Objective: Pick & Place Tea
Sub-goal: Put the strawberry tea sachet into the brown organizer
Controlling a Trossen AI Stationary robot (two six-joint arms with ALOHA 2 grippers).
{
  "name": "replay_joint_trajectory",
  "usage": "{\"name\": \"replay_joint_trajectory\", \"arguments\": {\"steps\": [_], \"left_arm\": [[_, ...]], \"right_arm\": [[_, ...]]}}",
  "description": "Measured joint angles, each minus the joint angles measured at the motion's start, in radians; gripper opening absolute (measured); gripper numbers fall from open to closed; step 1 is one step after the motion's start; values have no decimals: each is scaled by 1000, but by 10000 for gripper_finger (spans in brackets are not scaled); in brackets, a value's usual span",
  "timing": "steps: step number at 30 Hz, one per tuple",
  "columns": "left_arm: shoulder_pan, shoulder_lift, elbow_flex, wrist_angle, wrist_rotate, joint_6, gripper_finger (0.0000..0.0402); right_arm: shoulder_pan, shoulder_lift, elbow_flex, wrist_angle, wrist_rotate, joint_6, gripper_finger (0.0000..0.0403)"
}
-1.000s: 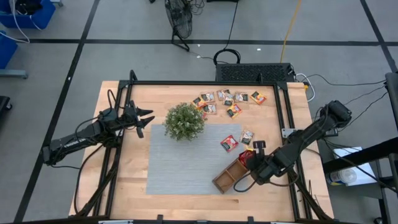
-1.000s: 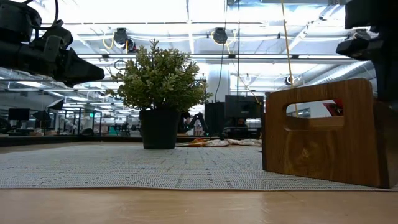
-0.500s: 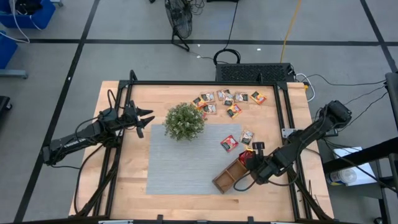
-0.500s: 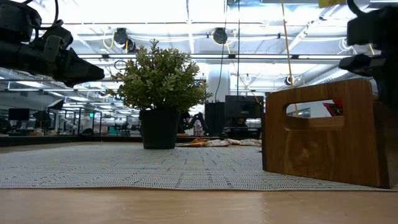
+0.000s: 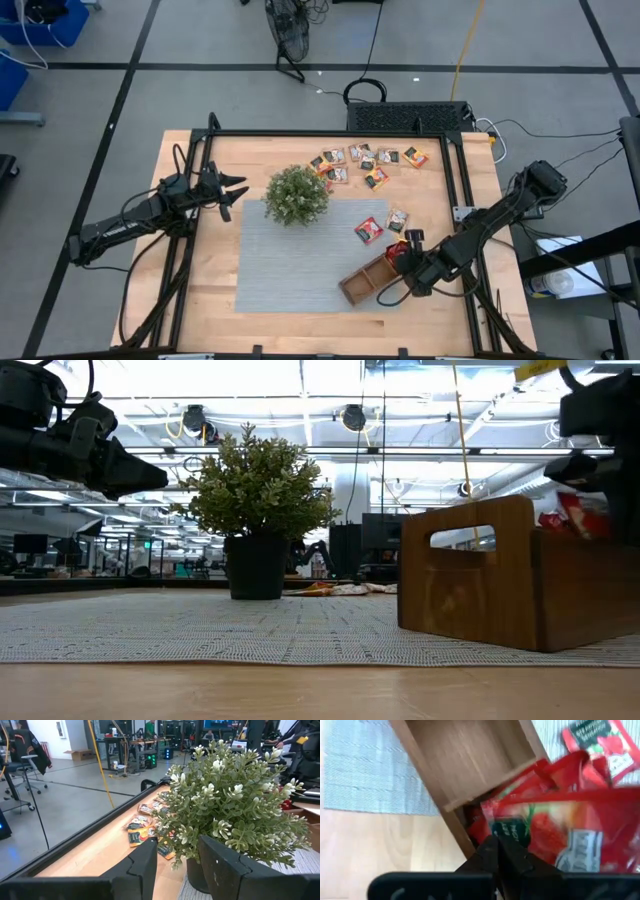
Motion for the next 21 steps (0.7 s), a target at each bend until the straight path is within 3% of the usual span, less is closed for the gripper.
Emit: {"name": "replay_joint_trajectory", "arguments": {"steps": [16,21], "left_arm": [[0,0,0,0,0,0,148],[0,0,0,0,0,0,147]], "right_arm": [[-1,-63,3,96,-2,-37,0],[1,-113,61,32,37,-84,0]]}}
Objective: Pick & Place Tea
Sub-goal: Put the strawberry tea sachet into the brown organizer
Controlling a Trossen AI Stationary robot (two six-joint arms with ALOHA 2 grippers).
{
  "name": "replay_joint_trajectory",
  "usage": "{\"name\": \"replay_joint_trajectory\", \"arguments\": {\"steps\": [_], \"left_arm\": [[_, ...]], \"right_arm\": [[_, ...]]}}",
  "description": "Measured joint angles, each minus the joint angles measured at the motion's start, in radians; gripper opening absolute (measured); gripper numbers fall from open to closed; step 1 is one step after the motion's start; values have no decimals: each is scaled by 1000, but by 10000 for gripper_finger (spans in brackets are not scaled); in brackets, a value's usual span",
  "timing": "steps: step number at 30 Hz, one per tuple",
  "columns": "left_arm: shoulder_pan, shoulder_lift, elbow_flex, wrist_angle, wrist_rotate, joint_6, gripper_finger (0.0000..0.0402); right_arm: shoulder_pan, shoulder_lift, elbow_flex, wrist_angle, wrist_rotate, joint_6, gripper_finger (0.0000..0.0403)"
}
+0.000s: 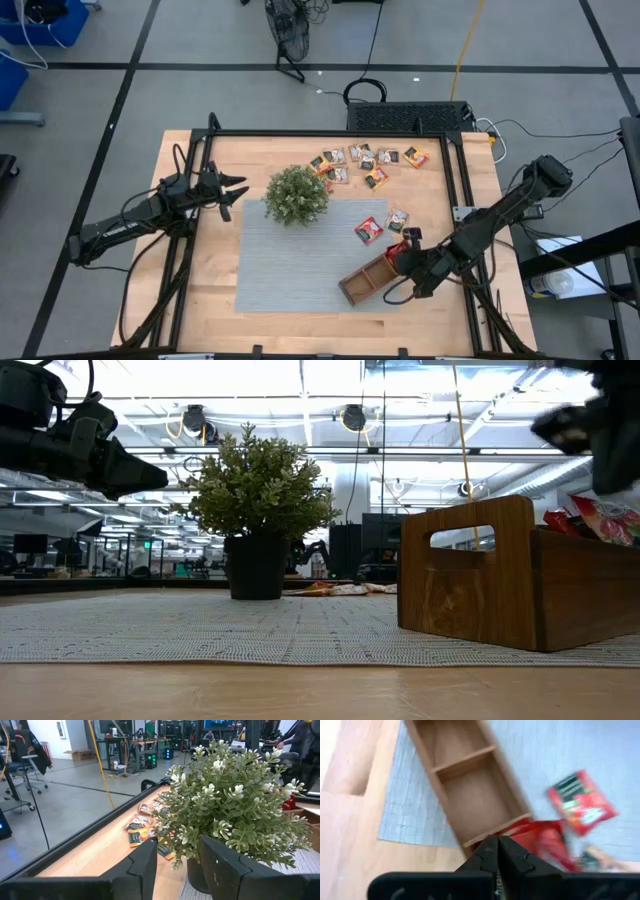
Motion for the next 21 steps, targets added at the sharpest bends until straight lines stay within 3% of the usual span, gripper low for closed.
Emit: {"name": "replay_joint_trajectory", "arguments": {"steps": [3,9,21], "left_arm": [[0,0,0,0,0,0,147],[0,0,0,0,0,0,148],[0,0,0,0,0,0,147]], "right_arm": [[0,-24,24,-72,50,-6,0],[-19,-23,25,-133,47,-14,0],[-41,-25,25,-134,43,-59,0]]}}
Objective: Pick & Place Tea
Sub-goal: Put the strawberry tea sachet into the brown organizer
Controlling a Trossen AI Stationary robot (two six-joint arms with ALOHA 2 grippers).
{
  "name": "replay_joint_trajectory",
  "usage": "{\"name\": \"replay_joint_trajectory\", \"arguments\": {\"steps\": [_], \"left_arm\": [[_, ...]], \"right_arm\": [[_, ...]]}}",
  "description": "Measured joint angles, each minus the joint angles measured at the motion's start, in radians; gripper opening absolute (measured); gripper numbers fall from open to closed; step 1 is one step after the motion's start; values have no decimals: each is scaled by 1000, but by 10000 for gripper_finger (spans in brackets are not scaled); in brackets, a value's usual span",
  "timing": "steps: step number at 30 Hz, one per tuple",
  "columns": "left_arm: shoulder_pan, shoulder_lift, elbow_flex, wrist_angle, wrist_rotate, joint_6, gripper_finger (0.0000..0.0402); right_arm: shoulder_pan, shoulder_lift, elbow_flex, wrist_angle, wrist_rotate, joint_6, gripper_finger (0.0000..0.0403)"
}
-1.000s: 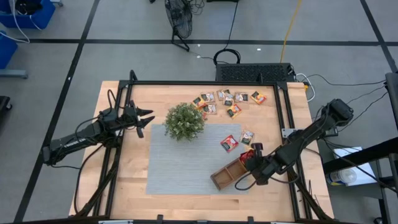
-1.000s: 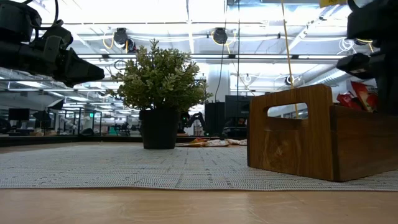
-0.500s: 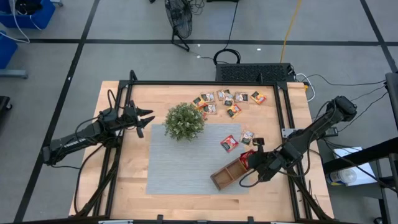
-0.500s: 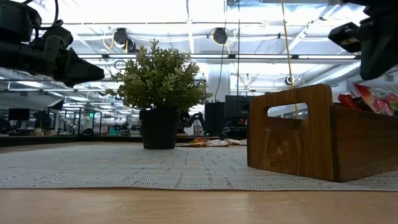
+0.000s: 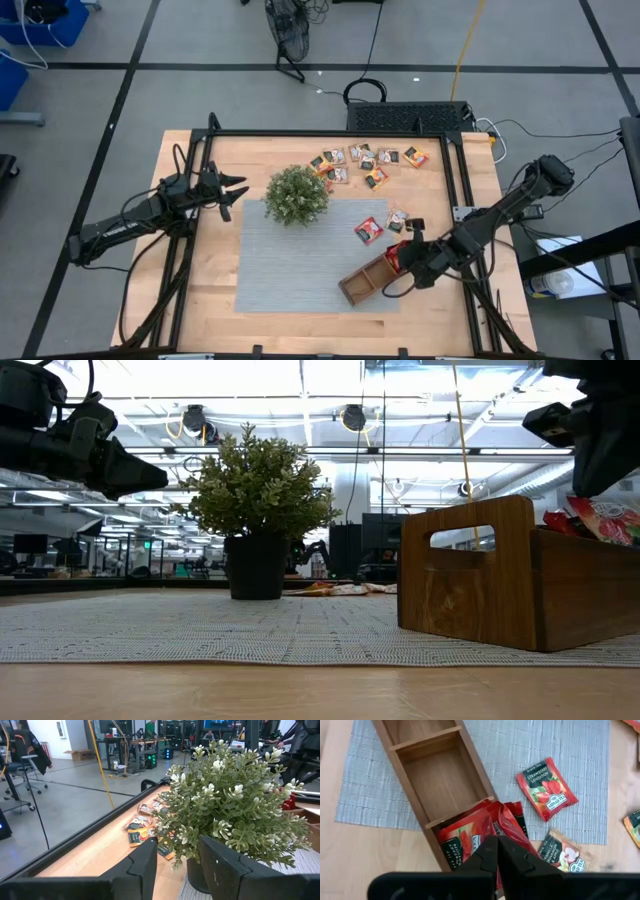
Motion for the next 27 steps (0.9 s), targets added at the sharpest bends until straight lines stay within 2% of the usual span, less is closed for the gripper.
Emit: {"name": "replay_joint_trajectory", "arguments": {"steps": [5,13,19,27], "left_arm": [[0,0,0,0,0,0,147],[0,0,0,0,0,0,147],[0,0,0,0,0,0,147],[0,0,0,0,0,0,147]], "right_arm": [[-26,0,-28,40,-77,5,0],[-27,0,-53,62,-82,24,0],[-25,0,-13,87,-78,13,0],[-68,0,3,251,-75,-178,0]]}}
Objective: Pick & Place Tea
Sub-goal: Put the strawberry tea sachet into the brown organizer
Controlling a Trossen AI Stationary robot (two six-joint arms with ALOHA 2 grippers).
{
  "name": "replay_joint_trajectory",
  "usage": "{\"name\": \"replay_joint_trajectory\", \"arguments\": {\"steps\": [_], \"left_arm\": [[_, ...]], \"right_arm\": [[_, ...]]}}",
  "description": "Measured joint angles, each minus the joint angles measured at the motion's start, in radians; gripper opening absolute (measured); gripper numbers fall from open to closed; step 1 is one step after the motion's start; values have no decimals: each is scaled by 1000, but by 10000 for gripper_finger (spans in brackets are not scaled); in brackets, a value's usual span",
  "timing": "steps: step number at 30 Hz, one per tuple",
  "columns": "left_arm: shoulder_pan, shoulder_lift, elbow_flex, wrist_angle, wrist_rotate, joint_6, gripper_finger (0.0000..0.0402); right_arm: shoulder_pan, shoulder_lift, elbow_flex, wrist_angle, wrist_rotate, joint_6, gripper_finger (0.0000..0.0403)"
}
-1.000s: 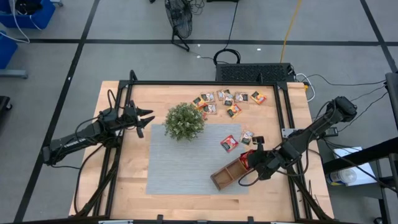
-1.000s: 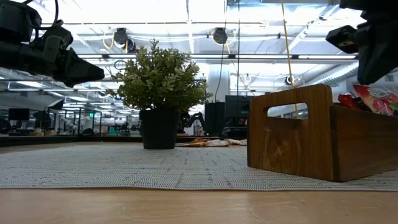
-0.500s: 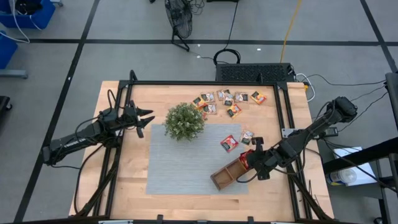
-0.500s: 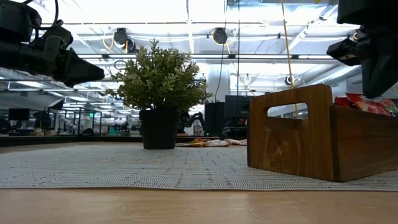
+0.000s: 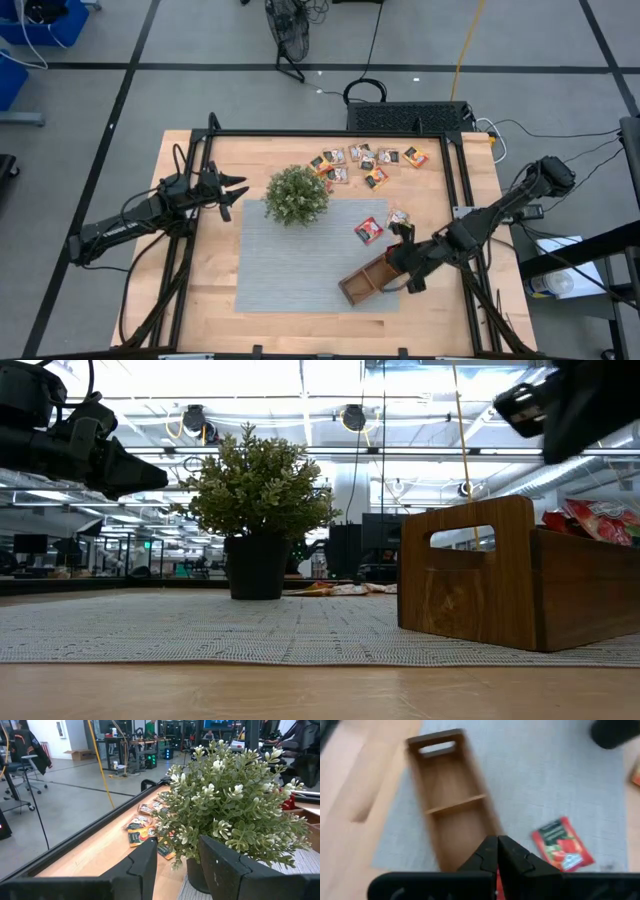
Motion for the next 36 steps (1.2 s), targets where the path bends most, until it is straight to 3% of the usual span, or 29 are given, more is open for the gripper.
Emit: {"name": "replay_joint_trajectory", "arguments": {"steps": [3,9,16,25,31,36], "left_arm": [[0,0,0,0,0,0,148],[0,0,0,0,0,0,147],[0,0,0,0,0,0,147],[0,0,0,0,0,0,147],[0,0,0,0,0,0,148],[0,0,0,0,0,0,147]], "right_arm": [[-84,0,0,-11,-11,-5,0],[-302,23,71,-70,-148,-127,0],[-499,246,258,-189,-332,-315,0],[-597,546,380,-419,-366,-375,0],[-627,616,381,-390,-366,-390,10],[-632,609,381,-351,-364,-393,64]]}}
